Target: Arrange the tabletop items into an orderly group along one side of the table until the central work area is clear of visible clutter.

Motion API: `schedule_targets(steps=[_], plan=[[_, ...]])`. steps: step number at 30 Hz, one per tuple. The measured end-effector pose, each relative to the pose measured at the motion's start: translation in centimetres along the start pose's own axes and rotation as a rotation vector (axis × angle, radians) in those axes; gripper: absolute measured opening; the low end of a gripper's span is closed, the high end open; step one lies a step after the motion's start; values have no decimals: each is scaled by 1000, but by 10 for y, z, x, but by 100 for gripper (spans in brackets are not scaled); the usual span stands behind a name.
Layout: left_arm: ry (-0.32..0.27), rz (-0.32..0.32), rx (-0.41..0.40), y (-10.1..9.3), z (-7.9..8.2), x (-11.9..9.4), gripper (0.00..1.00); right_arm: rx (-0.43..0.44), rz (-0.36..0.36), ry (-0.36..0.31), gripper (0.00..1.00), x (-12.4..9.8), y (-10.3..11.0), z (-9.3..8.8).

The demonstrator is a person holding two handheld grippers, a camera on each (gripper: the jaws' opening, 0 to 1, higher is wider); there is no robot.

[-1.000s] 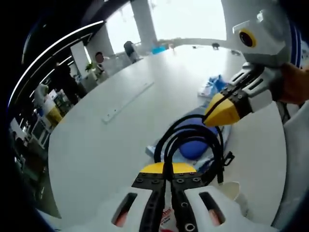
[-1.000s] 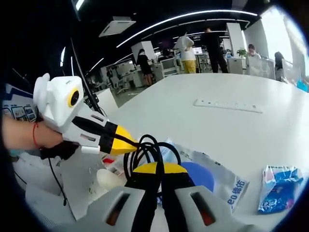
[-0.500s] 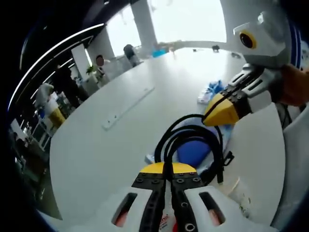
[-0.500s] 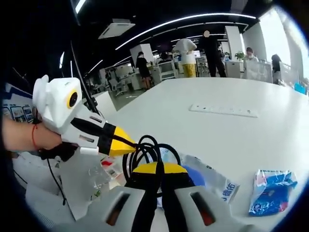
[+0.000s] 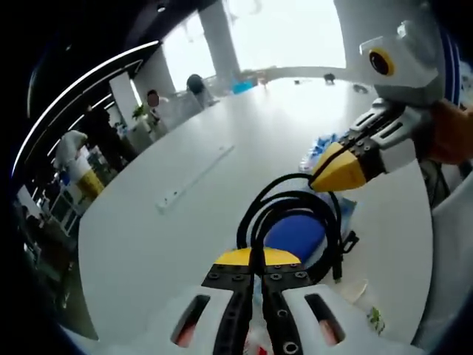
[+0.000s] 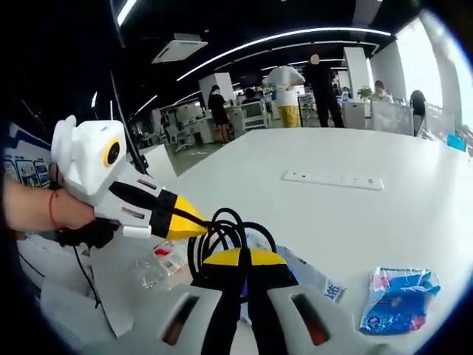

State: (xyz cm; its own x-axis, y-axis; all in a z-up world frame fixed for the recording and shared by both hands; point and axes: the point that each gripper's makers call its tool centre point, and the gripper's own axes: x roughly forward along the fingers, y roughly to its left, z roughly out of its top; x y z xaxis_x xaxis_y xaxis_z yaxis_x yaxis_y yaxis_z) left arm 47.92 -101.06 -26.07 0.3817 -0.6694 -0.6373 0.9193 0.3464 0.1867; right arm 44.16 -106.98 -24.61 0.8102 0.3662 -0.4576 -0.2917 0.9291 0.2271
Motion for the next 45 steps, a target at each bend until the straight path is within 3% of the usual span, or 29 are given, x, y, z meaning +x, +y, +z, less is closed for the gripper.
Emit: schedule_targets(steps=[19, 45], plan=[[-12, 3, 13, -25, 32, -4, 0, -16, -7, -40, 0, -37, -16, 9], [-25, -33, 22, -90, 76, 7, 0, -6, -50, -66, 0, -103, -52, -3]])
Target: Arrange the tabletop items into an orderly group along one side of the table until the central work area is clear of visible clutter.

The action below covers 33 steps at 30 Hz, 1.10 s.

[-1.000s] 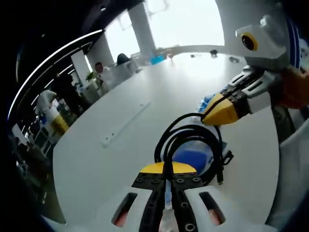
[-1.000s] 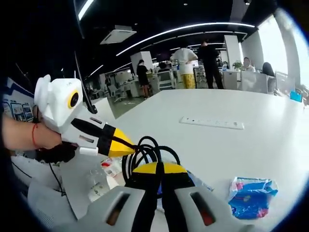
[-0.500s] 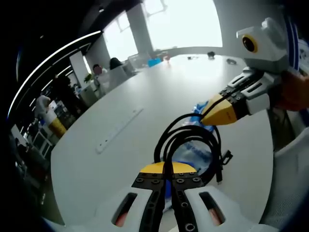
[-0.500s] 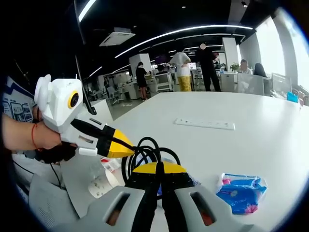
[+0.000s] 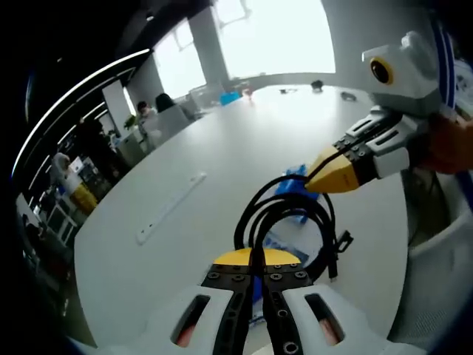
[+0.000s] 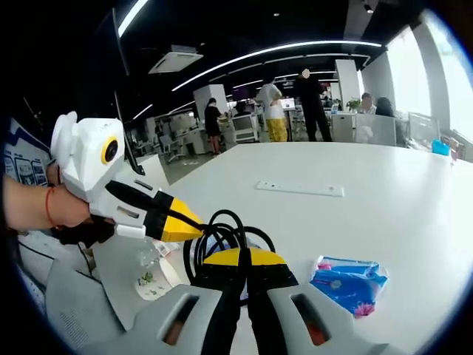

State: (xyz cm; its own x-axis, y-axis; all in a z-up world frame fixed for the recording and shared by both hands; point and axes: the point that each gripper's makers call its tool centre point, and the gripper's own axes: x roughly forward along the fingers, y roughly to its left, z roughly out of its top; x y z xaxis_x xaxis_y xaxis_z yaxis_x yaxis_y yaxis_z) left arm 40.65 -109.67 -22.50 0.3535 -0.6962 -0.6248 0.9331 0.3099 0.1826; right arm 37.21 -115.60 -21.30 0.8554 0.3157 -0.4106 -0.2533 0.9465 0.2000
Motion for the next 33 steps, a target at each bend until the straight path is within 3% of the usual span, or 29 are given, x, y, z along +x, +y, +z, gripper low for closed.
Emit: schedule_targets(steps=[19, 33], plan=[[1, -38, -17, -53, 19, 21, 0, 2, -28, 21, 0, -45, -34, -21], [24, -77, -40, -91, 20, 40, 0, 21, -45, 62, 0, -67, -55, -46]])
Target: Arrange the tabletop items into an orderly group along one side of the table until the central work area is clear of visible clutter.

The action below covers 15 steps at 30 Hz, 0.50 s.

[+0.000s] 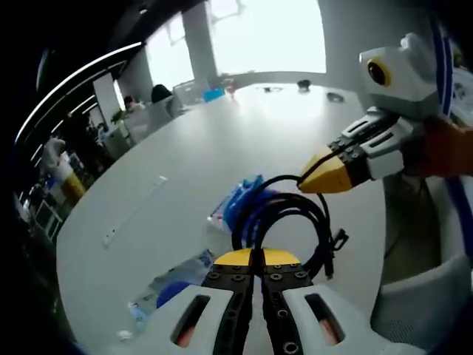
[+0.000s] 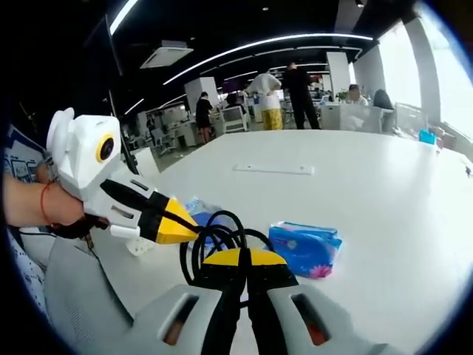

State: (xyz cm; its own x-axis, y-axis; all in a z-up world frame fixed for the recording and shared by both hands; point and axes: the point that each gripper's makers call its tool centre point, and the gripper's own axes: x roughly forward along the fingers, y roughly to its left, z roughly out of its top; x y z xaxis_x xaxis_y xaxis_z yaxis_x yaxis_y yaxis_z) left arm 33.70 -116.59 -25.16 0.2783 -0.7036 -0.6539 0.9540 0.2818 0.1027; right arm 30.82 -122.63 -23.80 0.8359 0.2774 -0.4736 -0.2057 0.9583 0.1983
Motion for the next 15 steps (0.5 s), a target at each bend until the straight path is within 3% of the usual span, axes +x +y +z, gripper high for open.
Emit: schedule_targets(steps=[15], plan=[[57, -35, -10, -21, -15, 26, 0, 31, 3, 66, 0, 2, -19, -35]])
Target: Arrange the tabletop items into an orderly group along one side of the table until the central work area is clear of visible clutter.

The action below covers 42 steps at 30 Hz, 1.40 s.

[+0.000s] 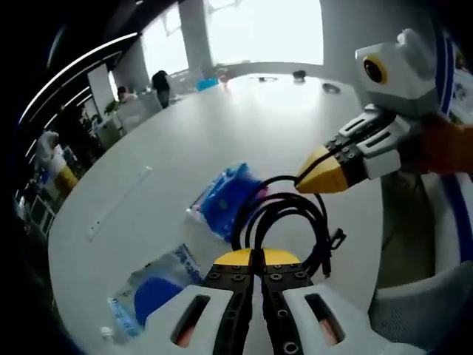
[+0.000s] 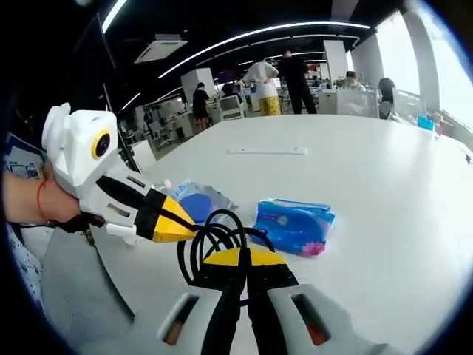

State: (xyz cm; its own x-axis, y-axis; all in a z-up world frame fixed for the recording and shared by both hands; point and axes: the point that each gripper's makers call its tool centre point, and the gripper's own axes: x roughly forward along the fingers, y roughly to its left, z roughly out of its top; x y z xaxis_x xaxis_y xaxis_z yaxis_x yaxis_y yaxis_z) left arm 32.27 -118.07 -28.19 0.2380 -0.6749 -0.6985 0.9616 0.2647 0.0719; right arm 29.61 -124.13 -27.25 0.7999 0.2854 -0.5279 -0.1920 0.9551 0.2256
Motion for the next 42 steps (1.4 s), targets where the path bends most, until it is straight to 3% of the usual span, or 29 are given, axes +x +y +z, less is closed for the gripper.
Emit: schedule_targets(steps=[13, 42], plan=[[42, -19, -8, -5, -10, 15, 0, 18, 10, 40, 0, 11, -11, -17], [80, -21, -50, -1, -28, 32, 0, 37, 10, 88, 0, 29, -20, -37]])
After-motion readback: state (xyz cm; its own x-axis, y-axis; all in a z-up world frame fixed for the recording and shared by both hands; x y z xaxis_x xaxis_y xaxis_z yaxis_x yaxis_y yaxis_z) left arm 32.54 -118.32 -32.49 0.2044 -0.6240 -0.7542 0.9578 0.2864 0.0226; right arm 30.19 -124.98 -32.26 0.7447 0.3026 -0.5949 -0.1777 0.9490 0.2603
